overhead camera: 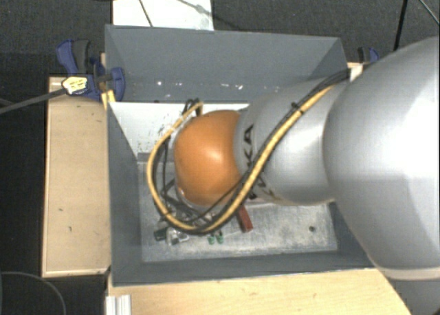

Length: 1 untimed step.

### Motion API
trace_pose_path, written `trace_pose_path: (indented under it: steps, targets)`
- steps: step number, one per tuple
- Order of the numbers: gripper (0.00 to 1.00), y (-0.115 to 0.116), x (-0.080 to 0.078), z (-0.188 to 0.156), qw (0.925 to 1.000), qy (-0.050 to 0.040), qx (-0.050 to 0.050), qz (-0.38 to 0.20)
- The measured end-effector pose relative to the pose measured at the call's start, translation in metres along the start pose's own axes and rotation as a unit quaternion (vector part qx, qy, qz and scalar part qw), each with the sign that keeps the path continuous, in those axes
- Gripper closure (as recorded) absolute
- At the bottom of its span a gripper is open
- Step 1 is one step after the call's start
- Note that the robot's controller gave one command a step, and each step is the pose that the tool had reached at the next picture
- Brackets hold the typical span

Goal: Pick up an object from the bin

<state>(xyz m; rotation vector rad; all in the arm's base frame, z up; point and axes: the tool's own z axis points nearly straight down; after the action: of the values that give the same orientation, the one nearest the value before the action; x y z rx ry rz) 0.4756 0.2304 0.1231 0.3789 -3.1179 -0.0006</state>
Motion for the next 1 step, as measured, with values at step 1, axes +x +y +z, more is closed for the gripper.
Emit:
trace_pose_path:
  steps: [1]
  targets:
    - [1.0, -0.0001, 0.0004, -0.0114, 1.0, 0.0015, 0.0, 0.001]
